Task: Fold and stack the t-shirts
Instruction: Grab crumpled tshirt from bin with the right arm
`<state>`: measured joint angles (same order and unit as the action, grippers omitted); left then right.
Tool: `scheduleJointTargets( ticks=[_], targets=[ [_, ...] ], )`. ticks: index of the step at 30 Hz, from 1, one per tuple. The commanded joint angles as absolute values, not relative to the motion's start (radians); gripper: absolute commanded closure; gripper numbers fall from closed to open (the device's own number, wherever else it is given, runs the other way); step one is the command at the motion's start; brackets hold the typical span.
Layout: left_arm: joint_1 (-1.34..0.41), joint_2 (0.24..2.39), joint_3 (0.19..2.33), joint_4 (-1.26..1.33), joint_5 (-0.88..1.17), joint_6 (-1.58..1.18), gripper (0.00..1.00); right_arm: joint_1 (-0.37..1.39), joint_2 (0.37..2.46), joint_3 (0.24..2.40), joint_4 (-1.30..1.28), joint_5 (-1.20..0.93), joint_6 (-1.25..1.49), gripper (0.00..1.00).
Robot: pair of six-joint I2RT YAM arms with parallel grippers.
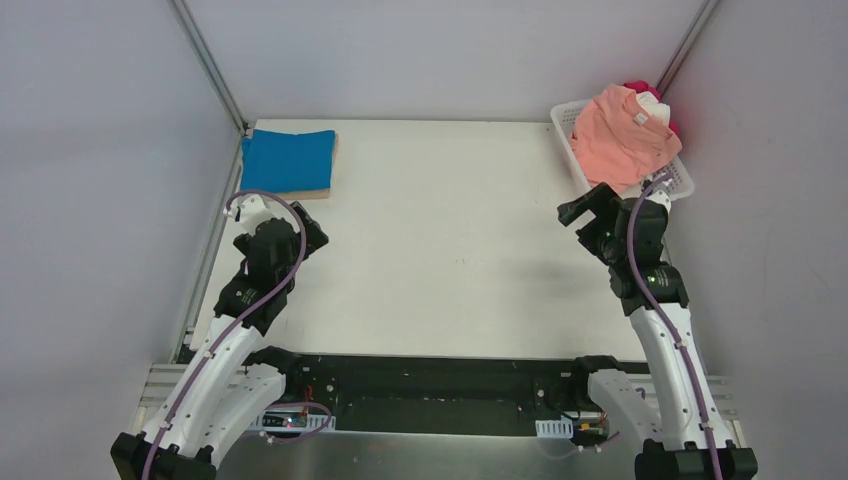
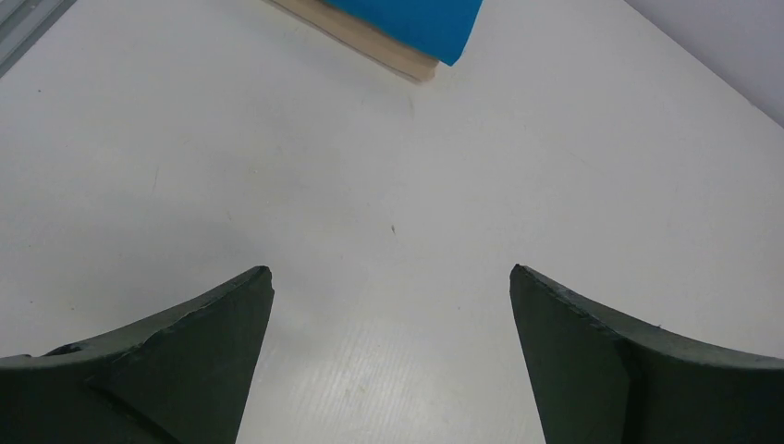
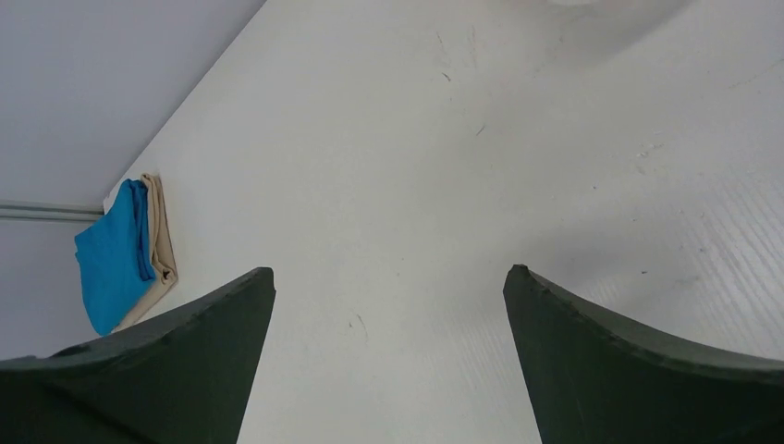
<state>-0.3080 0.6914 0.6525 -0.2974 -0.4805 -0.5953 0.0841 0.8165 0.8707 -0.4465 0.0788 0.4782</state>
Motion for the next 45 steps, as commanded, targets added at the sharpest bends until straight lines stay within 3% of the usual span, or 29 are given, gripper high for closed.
scheduleJointTargets(
  ticks=[1,6,20,26,32,35,45],
  targets=[
    [-0.312,0.682,0.671,-0.301,-0.462,-0.607,0.00,0.085,0.792,0.842,-0.341,0.033,0.395,0.01],
    [-0.311,0.726,0.693,-0.293,-0.444,-0.574,0.00,0.084,0.892,0.953,-0.382,0.096,0.329,0.01],
    [-0.312,0.803,0.673,-0.176,-0.488,-0.559,0.00,0.004,1.613,1.595,-0.462,0.350,0.293,0.01],
    [-0.312,0.805,0.665,-0.152,-0.499,-0.547,0.00,-0.041,1.923,1.865,-0.431,0.366,0.250,0.01],
    [-0.312,0.809,0.661,-0.152,-0.506,-0.543,0.00,-0.048,2.151,2.053,-0.360,0.350,0.170,0.07],
    [-0.311,0.818,0.666,-0.152,-0.514,-0.545,0.00,-0.052,2.228,2.112,-0.341,0.349,0.170,0.15],
    [-0.311,0.893,0.697,-0.150,-0.517,-0.543,0.00,-0.066,2.350,2.148,-0.263,0.261,0.185,0.32]
  ],
)
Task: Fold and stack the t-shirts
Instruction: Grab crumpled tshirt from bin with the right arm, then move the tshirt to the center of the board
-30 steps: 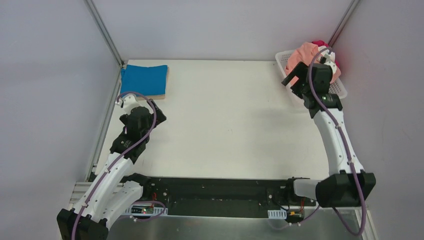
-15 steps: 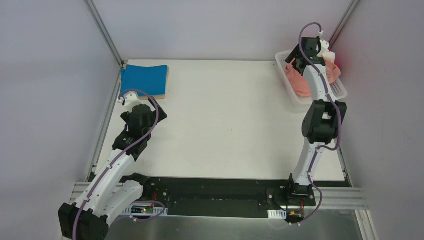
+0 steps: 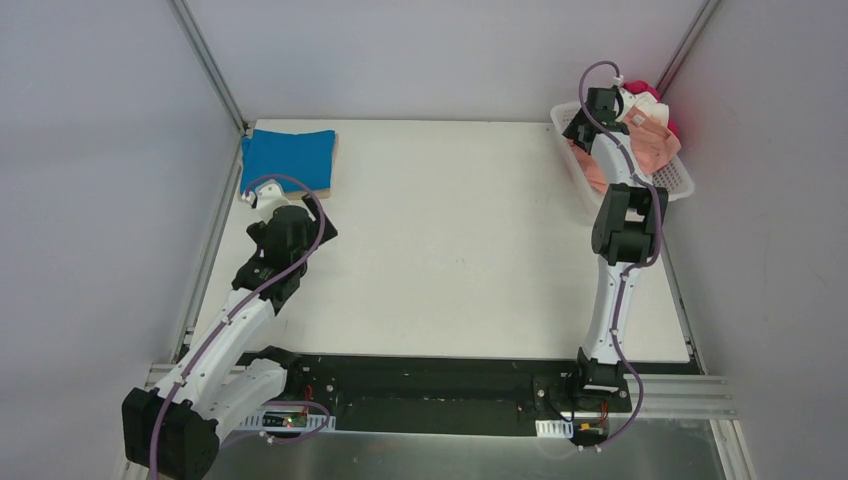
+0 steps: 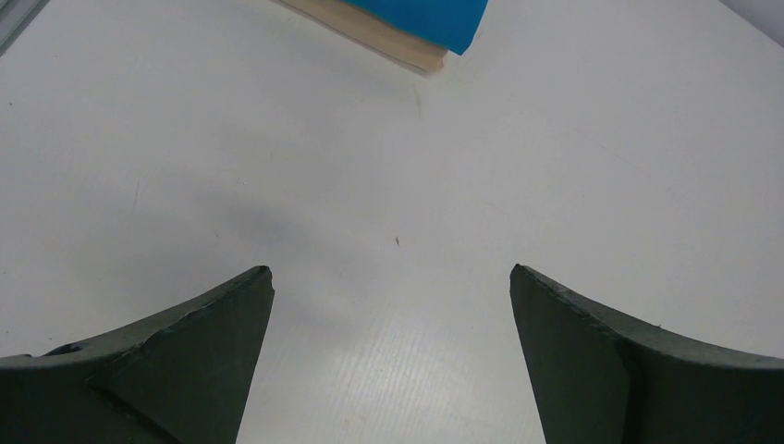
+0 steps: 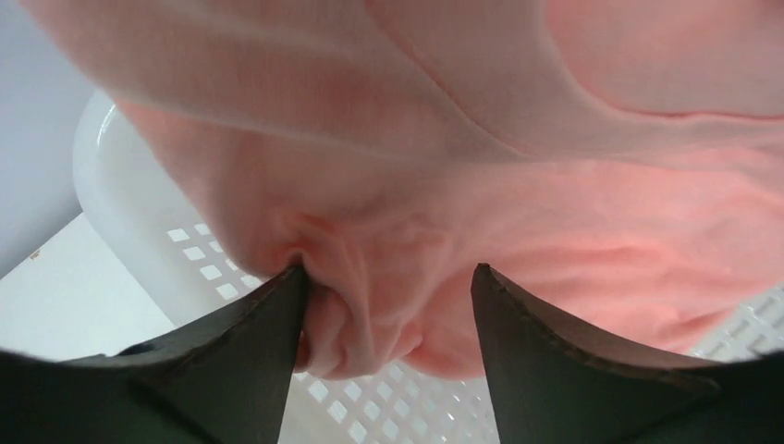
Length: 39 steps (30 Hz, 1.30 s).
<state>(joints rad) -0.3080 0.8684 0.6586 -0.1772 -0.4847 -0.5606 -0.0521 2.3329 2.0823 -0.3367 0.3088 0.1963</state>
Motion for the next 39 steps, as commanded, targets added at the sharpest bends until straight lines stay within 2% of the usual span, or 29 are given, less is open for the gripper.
scheduleJointTargets(
  ticks=[1,4,7,8,17,24,31,39],
  targets=[
    [-0.311,0.899,0.699,-0.150,-0.516,-0.543,0.00,-0.071,2.357,2.152,-0.250,0.244,0.190,0.35],
    [-0.311,0.909,0.703,-0.150,-0.517,-0.543,0.00,-0.081,2.377,2.176,-0.223,0.223,0.212,0.54],
    [-0.311,0.908,0.702,-0.150,-0.521,-0.537,0.00,-0.093,2.369,2.184,-0.214,0.196,0.231,0.85],
    [-0.312,0.903,0.701,-0.151,-0.520,-0.536,0.00,-0.097,2.355,2.181,-0.209,0.191,0.235,0.98],
    [-0.311,0.816,0.668,-0.150,-0.511,-0.534,0.00,-0.103,2.042,2.031,-0.149,0.235,0.157,1.00],
    [-0.311,0.735,0.642,-0.152,-0.503,-0.540,0.00,-0.103,1.776,1.874,-0.072,0.189,0.130,1.00],
    [-0.311,0.661,0.624,-0.158,-0.482,-0.541,0.00,-0.099,1.595,1.882,-0.031,0.097,0.182,1.00],
    [-0.311,0.616,0.618,-0.185,-0.451,-0.552,0.00,-0.013,1.485,1.990,-0.090,-0.158,0.258,1.00]
  ],
)
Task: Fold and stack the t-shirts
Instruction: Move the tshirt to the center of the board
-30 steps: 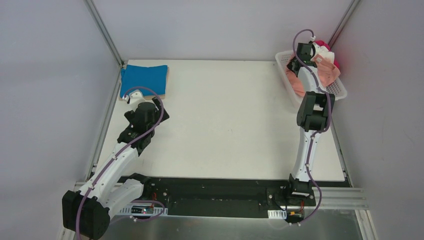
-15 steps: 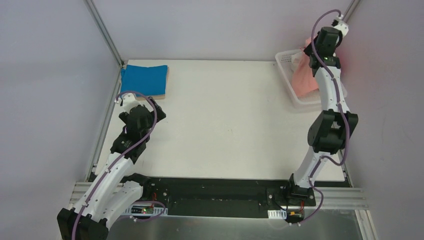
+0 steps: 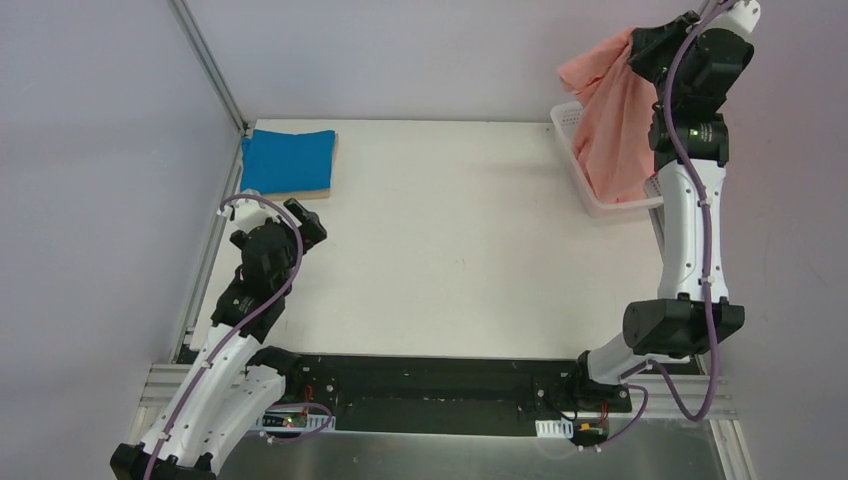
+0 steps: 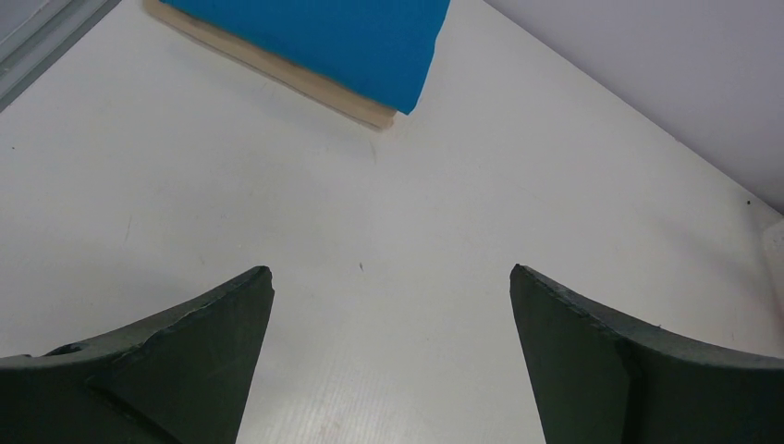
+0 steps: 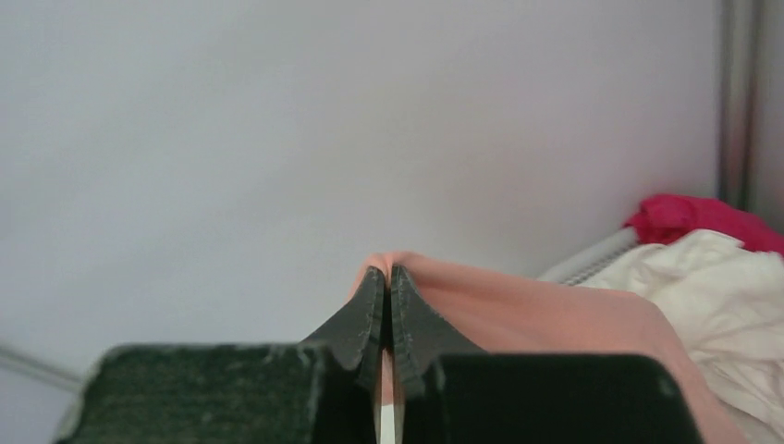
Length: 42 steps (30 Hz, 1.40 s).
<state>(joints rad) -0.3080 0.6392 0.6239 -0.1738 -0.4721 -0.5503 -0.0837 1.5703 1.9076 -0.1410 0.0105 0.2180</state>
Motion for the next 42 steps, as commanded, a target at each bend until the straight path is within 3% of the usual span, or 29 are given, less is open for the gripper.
scheduleJointTargets(
  ticks=[1,8,13,19,22,25,30,31,32,34,36,39,42],
  targets=[
    [-0.312,0.611,0.618,-0.191,-0.451,-0.552,0.00,0.006,1.476,2.000,-0.098,-0.183,0.259,1.00],
    [-0.312,0.583,0.617,-0.224,-0.454,-0.565,0.00,0.211,1.510,2.162,-0.121,-0.282,0.289,1.00],
    [-0.311,0.567,0.621,-0.251,-0.445,-0.572,0.00,0.376,1.606,2.362,-0.165,-0.231,0.246,1.00],
    [-0.311,0.533,0.634,-0.327,-0.447,-0.586,0.00,0.479,1.600,2.331,-0.129,-0.119,0.200,1.00],
    [-0.312,0.506,0.623,-0.348,-0.450,-0.604,0.00,0.483,1.555,2.204,-0.108,-0.118,0.248,1.00],
    [-0.311,0.479,0.618,-0.383,-0.457,-0.616,0.00,0.483,1.458,1.936,-0.087,-0.029,0.240,1.00],
    [-0.311,0.447,0.609,-0.438,-0.474,-0.645,0.00,0.420,1.292,1.356,-0.028,0.350,0.217,1.00],
    [-0.311,0.445,0.606,-0.446,-0.473,-0.650,0.00,0.385,1.274,1.243,-0.026,0.394,0.242,0.92],
    [-0.311,0.444,0.603,-0.453,-0.470,-0.657,0.00,0.348,1.264,1.156,-0.037,0.418,0.279,0.77],
    [-0.311,0.452,0.594,-0.460,-0.457,-0.669,0.00,0.254,1.265,1.042,-0.122,0.441,0.371,0.36],
    [-0.312,0.474,0.585,-0.464,-0.437,-0.682,0.00,0.183,1.278,1.029,-0.232,0.431,0.421,0.17],
    [-0.311,0.523,0.571,-0.466,-0.392,-0.708,0.00,0.173,1.285,1.042,-0.313,0.415,0.393,0.03],
    [-0.312,0.596,0.554,-0.463,-0.355,-0.752,0.00,0.201,1.263,1.030,-0.286,0.308,0.342,0.01]
  ],
)
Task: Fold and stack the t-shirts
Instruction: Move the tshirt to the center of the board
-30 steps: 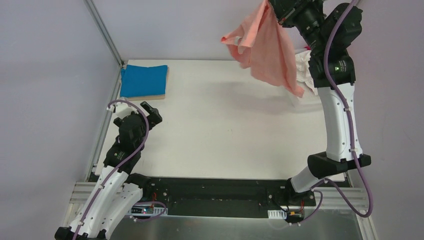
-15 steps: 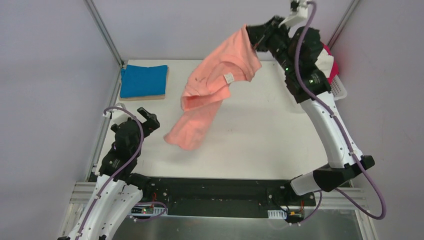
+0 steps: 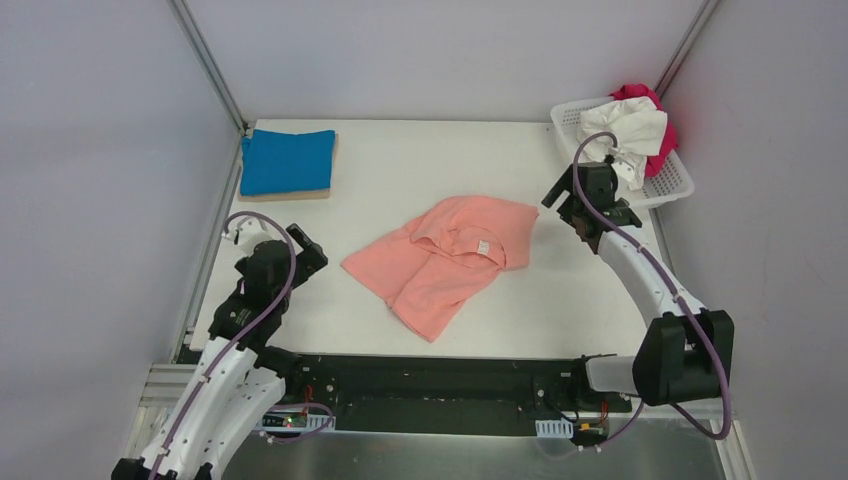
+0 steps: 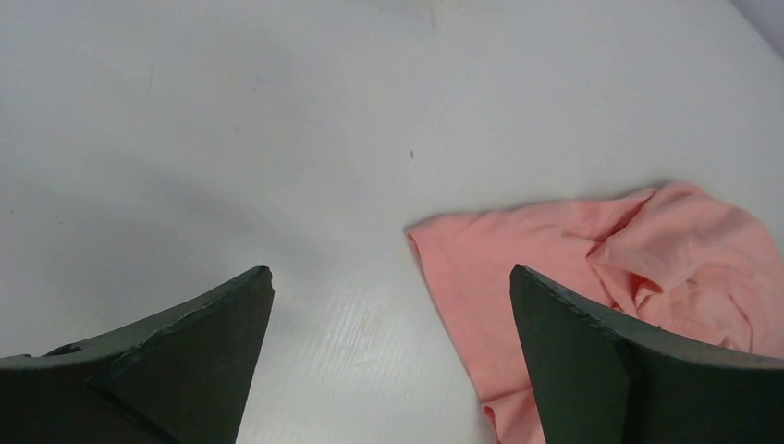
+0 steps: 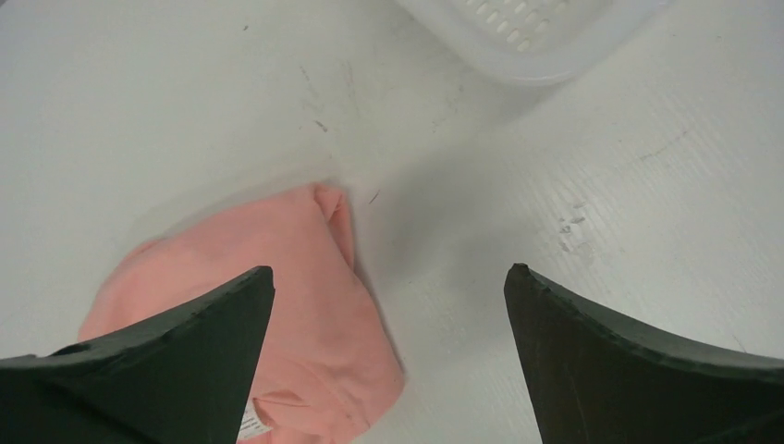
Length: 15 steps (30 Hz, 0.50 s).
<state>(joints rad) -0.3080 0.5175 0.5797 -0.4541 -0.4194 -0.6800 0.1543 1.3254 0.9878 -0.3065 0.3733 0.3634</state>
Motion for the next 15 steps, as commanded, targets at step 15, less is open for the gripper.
scheduleJointTargets(
  ticks=[15],
  targets=[
    [-0.206,1.269,0.652,-0.151,-0.053,-0.786,0.14,0.684,1.544,1.114,-0.150,0.041,-0.120,0.01]
  ],
)
